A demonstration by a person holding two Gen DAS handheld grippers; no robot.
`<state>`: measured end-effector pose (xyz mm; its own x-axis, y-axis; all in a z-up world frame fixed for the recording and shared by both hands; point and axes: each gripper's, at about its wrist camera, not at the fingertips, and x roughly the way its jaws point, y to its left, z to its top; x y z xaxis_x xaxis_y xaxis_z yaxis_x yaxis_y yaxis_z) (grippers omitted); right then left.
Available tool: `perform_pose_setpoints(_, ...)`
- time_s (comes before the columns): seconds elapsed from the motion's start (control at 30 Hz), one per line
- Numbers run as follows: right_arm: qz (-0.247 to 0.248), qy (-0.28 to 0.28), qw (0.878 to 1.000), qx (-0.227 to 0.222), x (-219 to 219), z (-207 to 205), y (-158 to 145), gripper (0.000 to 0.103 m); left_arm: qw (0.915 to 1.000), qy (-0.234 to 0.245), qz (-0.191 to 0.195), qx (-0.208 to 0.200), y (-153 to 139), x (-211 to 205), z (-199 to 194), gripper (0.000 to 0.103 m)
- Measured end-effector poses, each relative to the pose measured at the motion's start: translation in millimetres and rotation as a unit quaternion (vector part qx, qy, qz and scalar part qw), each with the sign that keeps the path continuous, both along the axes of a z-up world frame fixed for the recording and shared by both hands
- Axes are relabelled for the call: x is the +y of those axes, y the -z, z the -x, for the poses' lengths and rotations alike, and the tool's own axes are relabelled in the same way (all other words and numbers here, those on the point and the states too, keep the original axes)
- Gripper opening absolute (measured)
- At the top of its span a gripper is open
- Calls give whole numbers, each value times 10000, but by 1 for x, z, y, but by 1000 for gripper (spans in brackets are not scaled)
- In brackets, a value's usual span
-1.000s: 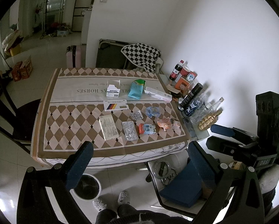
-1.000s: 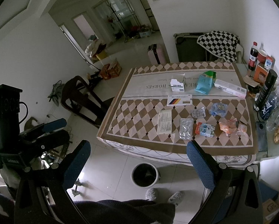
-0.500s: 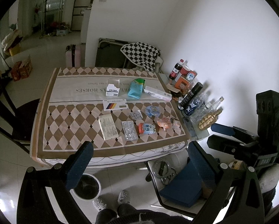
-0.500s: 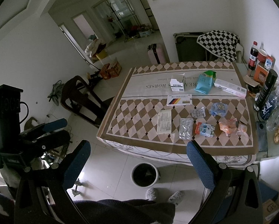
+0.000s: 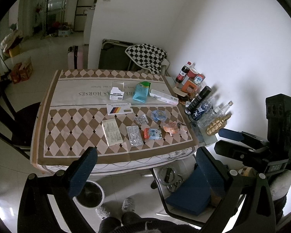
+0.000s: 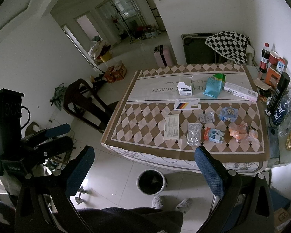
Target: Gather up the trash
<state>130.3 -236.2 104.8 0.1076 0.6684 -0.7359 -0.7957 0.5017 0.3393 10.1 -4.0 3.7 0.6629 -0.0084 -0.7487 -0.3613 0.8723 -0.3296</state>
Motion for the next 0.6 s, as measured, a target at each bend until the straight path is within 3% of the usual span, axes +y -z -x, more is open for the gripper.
perform_pose_setpoints(0.2, -9, 110, 9999, 10, 10, 0, 1, 103, 10000, -57, -9, 68, 2, 2, -3, 103)
perform_pose_setpoints(0.3, -10, 512, 9987, 15, 9, -6, 11, 103, 9984, -383, -290, 303, 12, 12, -14, 103)
perform_pose_setpoints(0.43, 269, 1394, 9898, 66, 18, -22, 41, 103, 9897, -829, -817, 829, 51, 30, -37, 103)
perform_pose_setpoints(0.6, 683, 2380, 9682, 364, 9, -68, 100, 103, 9801, -1063, -562, 1580, 128, 76, -73, 103)
